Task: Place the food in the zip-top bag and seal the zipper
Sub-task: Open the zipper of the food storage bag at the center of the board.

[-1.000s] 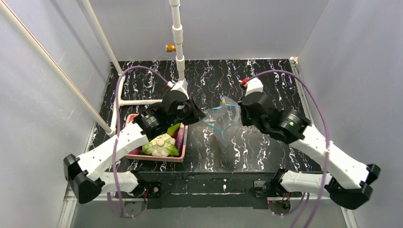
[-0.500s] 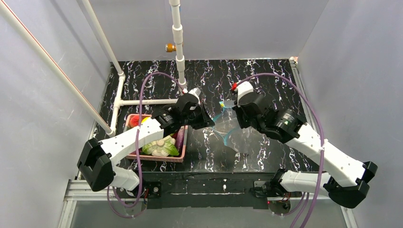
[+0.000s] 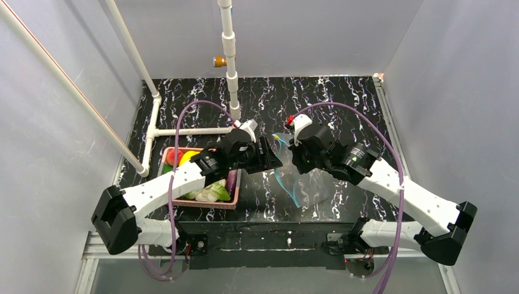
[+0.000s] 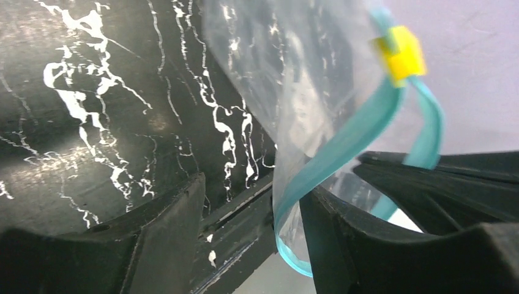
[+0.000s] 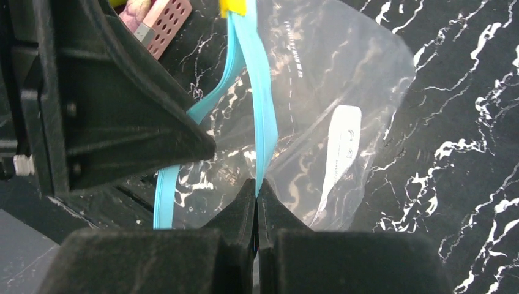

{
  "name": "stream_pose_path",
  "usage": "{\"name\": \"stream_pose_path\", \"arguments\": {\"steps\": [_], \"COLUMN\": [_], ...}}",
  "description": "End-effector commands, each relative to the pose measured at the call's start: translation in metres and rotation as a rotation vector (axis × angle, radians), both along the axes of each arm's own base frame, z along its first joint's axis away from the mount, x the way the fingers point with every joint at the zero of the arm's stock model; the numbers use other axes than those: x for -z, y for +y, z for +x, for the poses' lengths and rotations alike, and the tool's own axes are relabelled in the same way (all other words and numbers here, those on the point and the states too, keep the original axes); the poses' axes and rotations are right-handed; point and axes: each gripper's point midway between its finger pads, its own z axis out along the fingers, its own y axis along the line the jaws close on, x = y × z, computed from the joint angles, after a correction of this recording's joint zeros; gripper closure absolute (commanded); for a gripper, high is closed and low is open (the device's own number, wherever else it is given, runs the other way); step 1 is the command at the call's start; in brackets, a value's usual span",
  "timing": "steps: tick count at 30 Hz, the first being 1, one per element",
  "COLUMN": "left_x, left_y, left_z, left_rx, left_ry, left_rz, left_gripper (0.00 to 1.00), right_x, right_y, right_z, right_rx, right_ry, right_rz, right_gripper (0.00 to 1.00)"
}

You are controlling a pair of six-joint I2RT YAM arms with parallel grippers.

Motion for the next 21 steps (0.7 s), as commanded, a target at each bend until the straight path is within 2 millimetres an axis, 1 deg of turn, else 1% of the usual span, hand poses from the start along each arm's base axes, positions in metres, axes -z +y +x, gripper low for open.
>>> {"name": "stream_pose_path", "arguments": {"steps": [1,3,5,7,10,12,13,17,19,21], "left_x": [-0.031,-0.029,-0.023,-0.017,-0.009,-0.005,-0.002,-0.001,0.005,0.009], "left_y": [-0.009,-0.009,-0.003,0.003,0.014,0.023,0.032,0.061,0.075,0.086], "left_z": [-0.010,-0.012,-0.011,-0.011,-0.011,-0.011,-0.010,-0.009,-0.011,-0.012], "left_rx": [0.064,0.068,0.053,0.041,0.020,-0.002,-0.027,-0.089,-0.107,-0.126], "left_ry": [-0.079,-0.079,-0.071,-0.068,-0.066,-0.072,-0.079,-0.113,-0.106,-0.098], "left_rz": [-0.060,-0.051,-0.017,0.016,0.064,0.098,0.128,0.219,0.283,0.337], "left_gripper": [0.42,0.41,0.41,0.44,0.55,0.65,0.70,0.83,0.93,1.00], "right_x": [-0.005,-0.005,-0.004,-0.005,-0.005,-0.005,-0.004,-0.004,-0.008,-0.013], "right_y": [0.019,0.021,0.023,0.024,0.022,0.018,0.014,0.001,-0.007,-0.010], "right_z": [0.000,-0.002,-0.004,-0.005,-0.004,0.001,0.006,0.019,0.025,0.027], "right_rx": [-0.028,-0.033,-0.036,-0.038,-0.023,0.012,0.040,0.124,0.160,0.168], "right_ry": [0.010,0.019,0.027,0.030,0.022,0.006,-0.010,-0.054,-0.082,-0.103], "right_rz": [0.061,0.067,0.074,0.081,0.082,0.072,0.061,-0.001,-0.028,-0.031], "right_gripper": [0.99,0.99,0.99,0.99,0.99,0.99,0.99,0.99,0.99,0.99]}}
